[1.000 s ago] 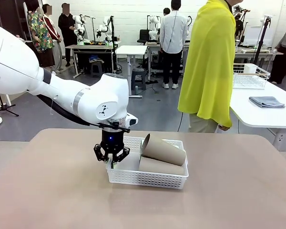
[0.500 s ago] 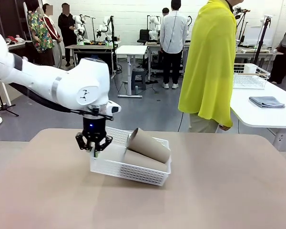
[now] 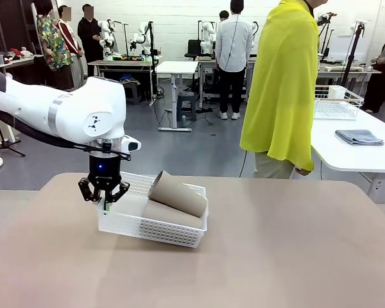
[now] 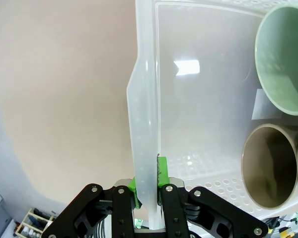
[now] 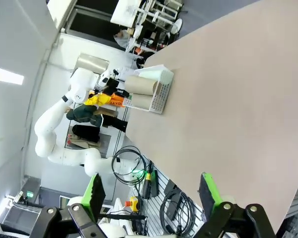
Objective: Clean and organize the cups into the basket.
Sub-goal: Move the Organizing basket back to the left side of the table.
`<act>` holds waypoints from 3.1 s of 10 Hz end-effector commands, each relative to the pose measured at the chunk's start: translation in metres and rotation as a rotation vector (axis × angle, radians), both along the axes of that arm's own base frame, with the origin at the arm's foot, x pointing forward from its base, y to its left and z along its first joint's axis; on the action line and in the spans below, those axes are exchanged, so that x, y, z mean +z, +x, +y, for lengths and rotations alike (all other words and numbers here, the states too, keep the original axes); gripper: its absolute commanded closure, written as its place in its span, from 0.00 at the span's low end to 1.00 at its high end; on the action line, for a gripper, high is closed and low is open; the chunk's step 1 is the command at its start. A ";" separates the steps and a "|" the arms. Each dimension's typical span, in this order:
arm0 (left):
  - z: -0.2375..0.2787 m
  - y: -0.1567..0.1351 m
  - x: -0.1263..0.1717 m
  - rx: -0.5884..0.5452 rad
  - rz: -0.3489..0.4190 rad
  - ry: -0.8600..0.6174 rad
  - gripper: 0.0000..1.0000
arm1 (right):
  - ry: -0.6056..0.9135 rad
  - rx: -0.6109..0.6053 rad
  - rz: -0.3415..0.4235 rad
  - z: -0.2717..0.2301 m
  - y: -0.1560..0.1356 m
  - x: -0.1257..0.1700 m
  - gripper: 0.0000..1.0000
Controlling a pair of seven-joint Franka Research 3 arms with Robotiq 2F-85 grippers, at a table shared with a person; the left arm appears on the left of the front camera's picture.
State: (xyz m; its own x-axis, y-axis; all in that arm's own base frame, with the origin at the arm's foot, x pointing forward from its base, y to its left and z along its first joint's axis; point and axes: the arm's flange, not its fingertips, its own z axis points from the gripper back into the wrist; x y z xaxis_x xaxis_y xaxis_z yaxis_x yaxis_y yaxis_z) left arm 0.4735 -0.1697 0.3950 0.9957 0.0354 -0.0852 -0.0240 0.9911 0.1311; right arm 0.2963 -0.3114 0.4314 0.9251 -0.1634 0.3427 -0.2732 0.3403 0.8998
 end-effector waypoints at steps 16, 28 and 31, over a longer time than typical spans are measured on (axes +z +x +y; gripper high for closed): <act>0.121 -0.015 0.019 0.096 -0.009 0.039 0.94 | -0.006 0.014 -0.018 0.013 0.002 0.003 0.00; 0.250 -0.002 -0.008 0.097 -0.102 0.125 0.94 | -0.006 0.014 -0.018 0.013 0.002 0.003 0.00; 0.253 -0.001 -0.016 0.093 -0.091 0.122 0.61 | -0.006 0.014 -0.018 0.013 0.002 0.003 0.00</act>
State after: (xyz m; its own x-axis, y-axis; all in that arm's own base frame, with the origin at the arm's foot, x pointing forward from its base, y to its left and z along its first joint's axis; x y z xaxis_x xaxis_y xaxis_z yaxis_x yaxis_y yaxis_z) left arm 0.4691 0.0819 0.3735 0.9876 0.1548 0.0254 -0.1560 0.9519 0.2636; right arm 0.3005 -0.3036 0.4347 0.9254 -0.1447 0.3503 -0.2867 0.3374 0.8966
